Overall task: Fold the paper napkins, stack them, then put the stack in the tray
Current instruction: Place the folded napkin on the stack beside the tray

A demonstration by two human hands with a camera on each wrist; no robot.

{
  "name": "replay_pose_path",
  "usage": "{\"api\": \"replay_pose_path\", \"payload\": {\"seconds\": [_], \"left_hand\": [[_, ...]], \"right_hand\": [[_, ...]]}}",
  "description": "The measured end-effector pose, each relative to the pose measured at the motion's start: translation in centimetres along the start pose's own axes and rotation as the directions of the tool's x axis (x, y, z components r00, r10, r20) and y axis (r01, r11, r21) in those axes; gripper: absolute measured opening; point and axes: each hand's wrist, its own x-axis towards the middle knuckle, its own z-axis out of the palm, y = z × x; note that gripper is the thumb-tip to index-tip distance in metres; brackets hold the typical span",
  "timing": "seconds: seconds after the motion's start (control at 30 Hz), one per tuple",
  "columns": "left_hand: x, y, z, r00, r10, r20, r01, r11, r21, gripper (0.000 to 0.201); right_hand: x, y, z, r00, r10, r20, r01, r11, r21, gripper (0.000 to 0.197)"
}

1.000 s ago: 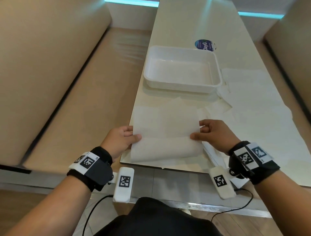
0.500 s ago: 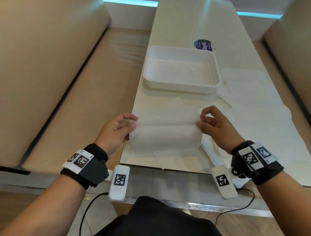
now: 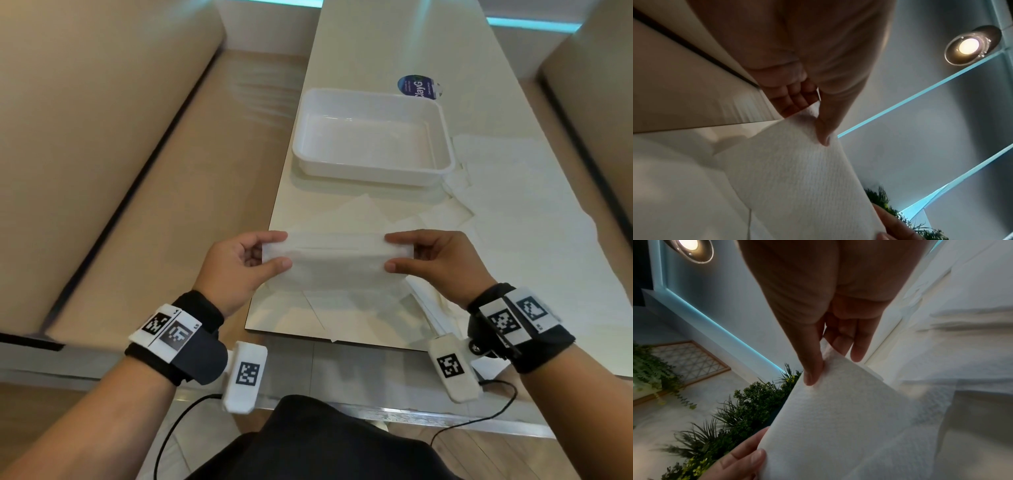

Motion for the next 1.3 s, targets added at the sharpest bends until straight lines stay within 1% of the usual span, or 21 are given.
{"api": "replay_pose_path", "payload": {"seconds": [0.13,0.2,0.3,0.37,0.43,0.5,0.57,0.6,0.63,0.7,0.77,0.83,0.87,0.97,1.07,1.13,1.17,1.2,1.23,1.27,1.3], "left_hand": [[0.1,0.0,0.1,0.999,0.003,-0.048,-0.002,1.0,0.022,0.023],[0.2,0.0,0.1,0.998,0.044,-0.046,-0.04,0.996,0.084,0.016],[0.3,0.3,0.0,0.994,0.101,-0.04,-0.094,0.984,0.153,0.012],[0.3,0.5,-0.4,0.996,0.088,-0.019,-0.083,0.981,0.173,0.012],[0.2,0.8,-0.8,0.998,0.041,0.047,-0.047,0.99,0.13,0.013],[0.0,1.3,-0.8,0.993,-0.009,0.114,0.008,1.0,0.007,0.014],[-0.2,1.7,-0.7,0.991,-0.033,0.128,0.043,0.996,-0.076,0.013],[-0.2,1.7,-0.6,0.992,-0.051,0.118,0.062,0.994,-0.092,0.013],[-0.2,1.5,-0.5,0.992,-0.073,0.104,0.083,0.992,-0.09,0.012],[0.0,0.7,-0.4,0.988,-0.133,0.078,0.136,0.99,-0.04,0.01],[0.5,-0.5,-0.3,0.978,-0.2,0.062,0.196,0.978,0.069,0.009],[0.8,-1.4,0.1,0.973,-0.228,0.04,0.214,0.953,0.216,0.01],[0.9,-1.7,0.3,0.976,-0.216,0.022,0.2,0.936,0.288,0.01],[1.2,-2.2,0.8,0.992,-0.127,-0.016,0.12,0.88,0.46,0.012],[1.3,-2.4,0.9,0.994,-0.104,-0.024,0.1,0.823,0.559,0.016],[1.2,-2.4,0.9,0.996,-0.077,-0.035,0.082,0.781,0.619,0.023],[1.1,-2.2,1.0,0.999,-0.037,-0.038,0.053,0.753,0.656,0.026],[0.9,-2.0,1.2,0.999,0.029,-0.028,-0.002,0.729,0.685,0.028],[0.6,-1.7,1.4,0.994,0.113,0.007,-0.086,0.713,0.696,0.028],[0.3,-1.3,1.9,0.979,0.19,0.076,-0.189,0.694,0.695,0.028],[0.0,-1.1,2.5,0.955,0.232,0.182,-0.293,0.662,0.69,0.03]], "right_hand": [[0.0,0.0,0.1,0.999,-0.027,-0.039,0.027,1.0,-0.015,0.028],[0.0,-0.1,-0.1,0.998,-0.04,-0.055,0.038,0.999,-0.033,0.023],[-0.1,0.0,-0.3,0.996,-0.036,-0.08,0.033,0.999,-0.04,0.016],[-0.1,0.1,-0.6,0.997,-0.037,-0.069,0.029,0.993,-0.113,0.014],[-0.3,-0.2,-0.8,0.999,-0.018,-0.028,0.015,0.994,-0.11,0.014],[-0.4,-0.7,-1.1,0.999,0.011,0.044,-0.011,1.0,-0.017,0.017],[-0.5,-1.0,-1.2,0.996,0.032,0.089,-0.037,0.998,0.055,0.015],[-0.4,-1.0,-1.3,0.995,0.049,0.092,-0.055,0.997,0.053,0.015],[-0.1,-0.8,-1.3,0.993,0.077,0.09,-0.079,0.997,0.021,0.017],[0.5,-0.1,-1.0,0.982,0.163,0.092,-0.153,0.982,-0.108,0.024],[1.2,0.8,-0.4,0.965,0.245,0.093,-0.221,0.952,-0.213,0.029],[1.7,1.4,0.5,0.956,0.282,0.079,-0.245,0.917,-0.315,0.032],[1.9,1.7,0.9,0.956,0.284,0.073,-0.239,0.898,-0.369,0.032],[2.2,1.9,1.7,0.96,0.277,0.041,-0.223,0.846,-0.483,0.033],[2.2,1.8,2.1,0.954,0.299,-0.004,-0.253,0.797,-0.549,0.037],[1.9,1.4,2.3,0.968,0.247,-0.048,-0.218,0.729,-0.649,0.045],[1.6,1.0,2.5,0.981,0.185,-0.059,-0.173,0.693,-0.7,0.047],[1.3,0.6,2.8,0.993,0.103,-0.051,-0.107,0.674,-0.731,0.046],[0.9,0.1,3.4,1.0,0.016,-0.019,-0.025,0.666,-0.745,0.044],[0.5,-0.4,4.1,0.998,-0.056,0.039,0.067,0.655,-0.753,0.042],[0.1,-0.7,4.9,0.988,-0.089,0.123,0.151,0.629,-0.762,0.043]]}}
